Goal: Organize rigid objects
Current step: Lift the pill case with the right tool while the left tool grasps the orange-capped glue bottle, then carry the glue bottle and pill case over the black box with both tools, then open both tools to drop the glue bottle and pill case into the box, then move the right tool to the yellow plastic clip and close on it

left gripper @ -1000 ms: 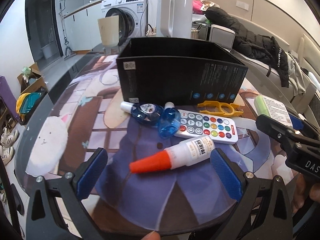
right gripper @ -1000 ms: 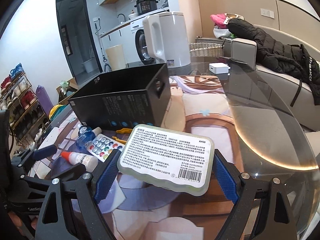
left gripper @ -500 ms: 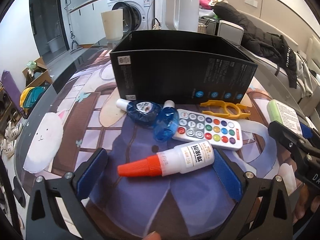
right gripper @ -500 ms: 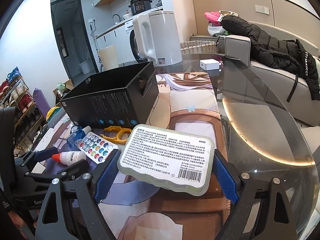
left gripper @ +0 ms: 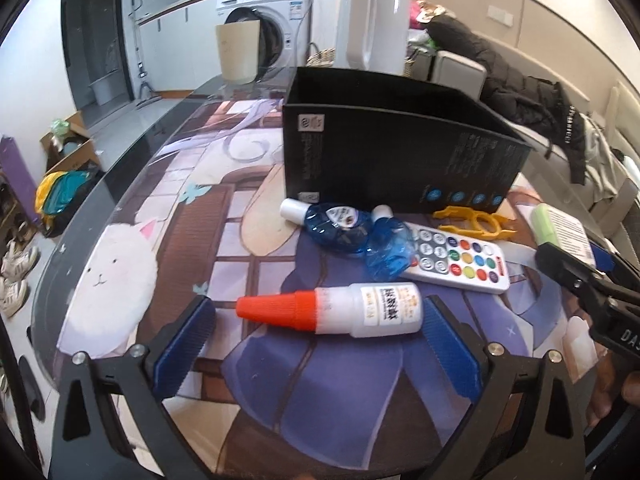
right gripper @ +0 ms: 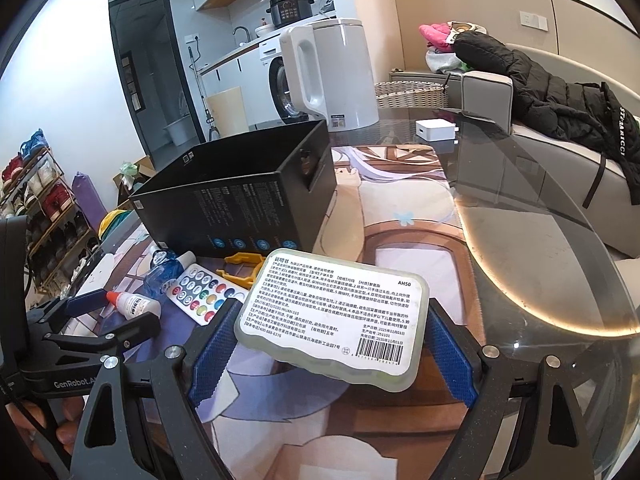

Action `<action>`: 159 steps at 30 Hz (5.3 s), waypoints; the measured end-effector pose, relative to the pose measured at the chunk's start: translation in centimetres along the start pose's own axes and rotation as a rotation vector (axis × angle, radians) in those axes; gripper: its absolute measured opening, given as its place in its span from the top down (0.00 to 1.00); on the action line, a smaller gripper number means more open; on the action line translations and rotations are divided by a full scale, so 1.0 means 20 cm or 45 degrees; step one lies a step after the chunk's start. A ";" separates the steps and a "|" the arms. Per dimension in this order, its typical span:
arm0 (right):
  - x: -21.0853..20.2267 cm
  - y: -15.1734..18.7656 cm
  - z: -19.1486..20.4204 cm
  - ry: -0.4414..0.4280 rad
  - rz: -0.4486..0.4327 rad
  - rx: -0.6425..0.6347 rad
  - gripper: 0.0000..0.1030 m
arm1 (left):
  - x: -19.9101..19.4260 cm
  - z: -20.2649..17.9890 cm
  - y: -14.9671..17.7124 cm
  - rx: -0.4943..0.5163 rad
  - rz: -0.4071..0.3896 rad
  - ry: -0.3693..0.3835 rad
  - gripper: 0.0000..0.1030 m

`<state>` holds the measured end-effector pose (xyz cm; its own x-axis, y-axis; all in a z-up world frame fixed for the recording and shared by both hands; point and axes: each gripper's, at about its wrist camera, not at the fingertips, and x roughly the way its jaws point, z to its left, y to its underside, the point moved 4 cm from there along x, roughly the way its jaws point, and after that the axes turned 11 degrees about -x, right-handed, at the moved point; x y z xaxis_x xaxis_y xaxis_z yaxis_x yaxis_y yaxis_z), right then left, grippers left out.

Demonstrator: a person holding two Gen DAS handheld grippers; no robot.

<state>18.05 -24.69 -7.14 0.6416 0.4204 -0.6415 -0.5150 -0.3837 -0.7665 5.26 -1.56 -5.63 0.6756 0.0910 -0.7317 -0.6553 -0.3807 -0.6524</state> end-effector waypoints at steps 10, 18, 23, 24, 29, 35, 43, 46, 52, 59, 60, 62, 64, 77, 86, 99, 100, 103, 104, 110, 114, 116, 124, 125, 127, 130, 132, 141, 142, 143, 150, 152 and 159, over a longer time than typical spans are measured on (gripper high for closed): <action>-0.01 -0.02 0.04 0.004 -0.011 -0.026 0.13 | -0.05 -0.01 0.03 0.085 -0.066 0.087 0.17; -0.04 -0.05 0.07 -0.001 -0.038 -0.049 0.13 | -0.10 0.01 -0.03 0.078 -0.107 0.096 0.17; -0.06 -0.08 0.10 -0.016 -0.068 -0.067 0.13 | -0.14 0.02 -0.08 0.078 -0.138 0.099 0.17; -0.07 -0.09 0.11 -0.019 -0.072 -0.071 0.13 | -0.15 0.03 -0.09 0.081 -0.144 0.098 0.17; -0.09 -0.13 0.14 -0.031 -0.097 -0.088 0.13 | -0.18 0.03 -0.13 0.096 -0.168 0.100 0.16; -0.11 -0.17 0.14 -0.035 -0.117 -0.109 0.13 | -0.20 0.01 -0.20 0.105 -0.189 0.112 0.16; -0.11 -0.24 0.14 -0.033 -0.143 -0.127 0.13 | -0.20 -0.01 -0.29 0.114 -0.208 0.126 0.16; -0.11 -0.27 0.15 -0.034 -0.151 -0.132 0.13 | -0.21 -0.02 -0.32 0.123 -0.219 0.130 0.17; -0.11 -0.31 0.16 -0.034 -0.166 -0.143 0.13 | -0.20 -0.05 -0.37 0.140 -0.232 0.134 0.16; -0.09 -0.36 0.16 -0.039 -0.174 -0.162 0.13 | -0.18 -0.07 -0.43 0.149 -0.242 0.141 0.16; -0.08 -0.36 0.17 -0.040 -0.174 -0.165 0.13 | -0.17 -0.08 -0.44 0.150 -0.243 0.141 0.16; -0.07 -0.37 0.16 -0.042 -0.173 -0.168 0.13 | -0.16 -0.08 -0.46 0.151 -0.246 0.144 0.16; -0.06 -0.38 0.16 -0.042 -0.172 -0.171 0.13 | -0.15 -0.09 -0.48 0.157 -0.249 0.147 0.16; 0.03 -0.43 0.14 -0.046 -0.152 -0.212 0.13 | -0.05 -0.15 -0.58 0.193 -0.252 0.164 0.16; 0.13 -0.47 0.15 -0.048 -0.125 -0.241 0.13 | 0.03 -0.14 -0.63 0.201 -0.238 0.170 0.16; 0.27 -0.53 0.18 -0.055 -0.093 -0.302 0.13 | 0.11 -0.11 -0.66 0.195 -0.207 0.183 0.16; 0.27 -0.53 0.18 -0.058 -0.091 -0.302 0.13 | 0.11 -0.11 -0.66 0.192 -0.203 0.184 0.16; 0.27 -0.54 0.18 -0.055 -0.094 -0.305 0.11 | 0.11 -0.11 -0.65 0.185 -0.192 0.177 0.16; 0.27 -0.54 0.17 -0.048 -0.097 -0.306 0.10 | 0.11 -0.11 -0.65 0.182 -0.189 0.178 0.16; 0.20 -0.51 0.15 -0.008 -0.103 -0.289 0.06 | 0.07 -0.10 -0.62 0.160 -0.177 0.177 0.08; 0.16 -0.49 0.13 0.009 -0.103 -0.261 0.03 | 0.04 -0.09 -0.60 0.143 -0.184 0.154 0.00; 0.14 -0.47 0.12 0.010 -0.101 -0.242 0.01 | 0.01 -0.07 -0.59 0.137 -0.197 0.142 0.00; 0.07 -0.40 0.15 0.025 -0.078 -0.230 0.01 | -0.05 0.01 -0.52 0.112 -0.200 0.108 0.00; 0.06 -0.39 0.15 0.026 -0.076 -0.227 0.01 | -0.06 0.02 -0.51 0.110 -0.204 0.105 0.00; 0.04 -0.37 0.16 0.025 -0.072 -0.224 0.01 | -0.08 0.03 -0.49 0.110 -0.207 0.100 0.00; 0.03 -0.34 0.19 0.021 -0.062 -0.208 0.01 | -0.10 0.05 -0.46 0.112 -0.210 0.093 0.00; 0.02 -0.32 0.20 0.016 -0.055 -0.198 0.01 | -0.11 0.06 -0.44 0.115 -0.207 0.088 0.00; 0.03 -0.25 0.26 -0.003 -0.015 -0.181 0.01 | -0.11 0.10 -0.37 0.106 -0.198 0.071 0.00; 0.04 -0.23 0.26 -0.004 -0.005 -0.175 0.01 | -0.11 0.10 -0.36 0.106 -0.197 0.072 0.00; 0.05 -0.23 0.26 -0.007 0.003 -0.169 0.01 | -0.11 0.11 -0.35 0.107 -0.191 0.072 0.00; 0.09 -0.15 0.27 -0.005 0.055 -0.132 0.01 | -0.07 0.13 -0.29 0.121 -0.157 0.062 0.00; 0.11 -0.13 0.26 0.002 0.073 -0.123 0.01 | -0.06 0.13 -0.28 0.128 -0.146 0.066 0.00; 0.14 -0.11 0.17 0.034 0.120 -0.060 0.01 | -0.02 0.10 -0.26 0.153 -0.117 0.078 0.00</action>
<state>19.13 -19.82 -7.37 0.6070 0.3587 -0.7092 -0.5468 -0.4590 -0.7002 7.67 2.24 -2.33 0.7515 0.0628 -0.6568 -0.6230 -0.2601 -0.7377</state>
